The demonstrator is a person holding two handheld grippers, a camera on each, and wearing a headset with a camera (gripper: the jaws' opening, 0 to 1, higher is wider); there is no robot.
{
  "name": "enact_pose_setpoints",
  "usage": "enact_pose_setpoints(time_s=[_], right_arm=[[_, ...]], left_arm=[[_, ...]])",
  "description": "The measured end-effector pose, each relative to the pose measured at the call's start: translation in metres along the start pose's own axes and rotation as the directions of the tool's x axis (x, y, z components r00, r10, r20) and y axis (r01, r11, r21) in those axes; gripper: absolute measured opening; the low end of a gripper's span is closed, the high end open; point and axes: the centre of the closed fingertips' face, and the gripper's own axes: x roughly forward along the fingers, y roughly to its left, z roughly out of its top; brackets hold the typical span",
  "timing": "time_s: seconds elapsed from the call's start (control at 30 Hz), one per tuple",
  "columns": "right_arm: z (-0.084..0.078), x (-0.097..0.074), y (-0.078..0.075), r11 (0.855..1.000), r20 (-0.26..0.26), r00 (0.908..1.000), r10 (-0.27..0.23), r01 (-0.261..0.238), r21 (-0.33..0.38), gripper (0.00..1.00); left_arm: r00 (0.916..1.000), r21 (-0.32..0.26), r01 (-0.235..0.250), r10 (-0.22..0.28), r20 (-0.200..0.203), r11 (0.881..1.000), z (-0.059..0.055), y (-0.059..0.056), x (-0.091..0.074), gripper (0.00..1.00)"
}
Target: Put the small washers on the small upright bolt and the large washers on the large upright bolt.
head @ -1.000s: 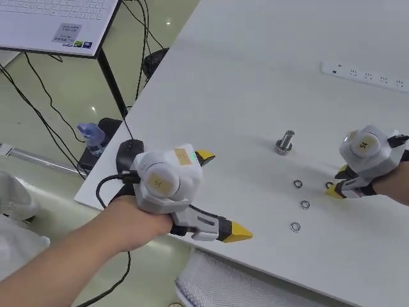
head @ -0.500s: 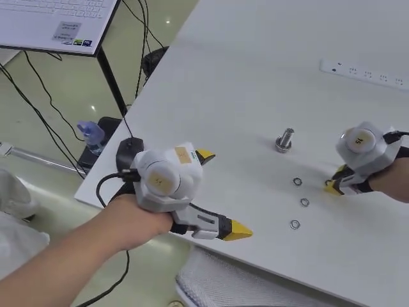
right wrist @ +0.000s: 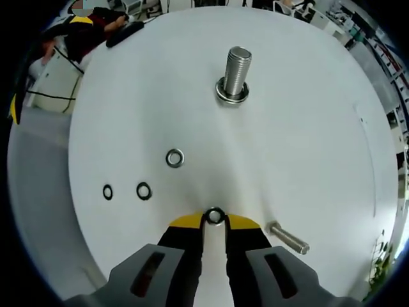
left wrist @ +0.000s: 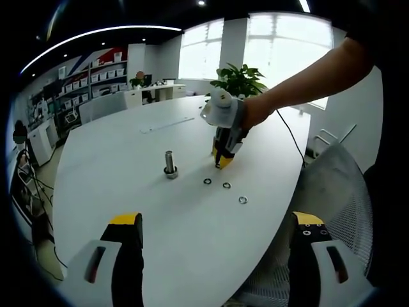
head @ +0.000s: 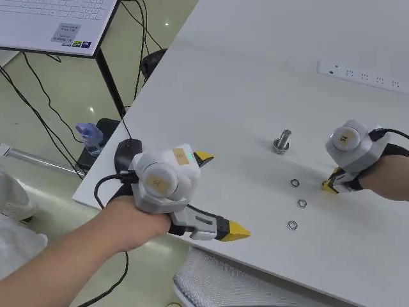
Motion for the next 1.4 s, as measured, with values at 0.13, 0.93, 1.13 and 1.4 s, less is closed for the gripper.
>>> enact_pose_setpoints(time_s=[0.13,0.93,1.13,1.4], right_arm=[[-0.001,-0.001,0.0,1.0,0.033,0.9994,0.007,-0.008,0.017,0.12],[-0.049,-0.041,-0.014,0.988,0.072,0.997,-0.03,0.019,0.154,0.12],[-0.05,-0.053,-0.034,0.983,0.088,0.9938,-0.069,0.053,0.174,0.12],[-0.028,-0.069,-0.054,0.985,0.124,0.9872,-0.101,0.082,0.152,0.13]], left_arm=[[1.0,0.004,-0.003,0.003,0.006,1.0,0.002,0.0,0.001,0.96],[0.9999,0.012,0.003,-0.003,-0.01,1.0,0.002,-0.001,0.006,0.97],[0.9998,0.011,-0.002,0.002,-0.02,1.0,-0.001,-0.001,0.006,0.96],[0.9998,0.008,-0.005,0.005,-0.018,1.0,-0.001,-0.003,0.007,0.96]])
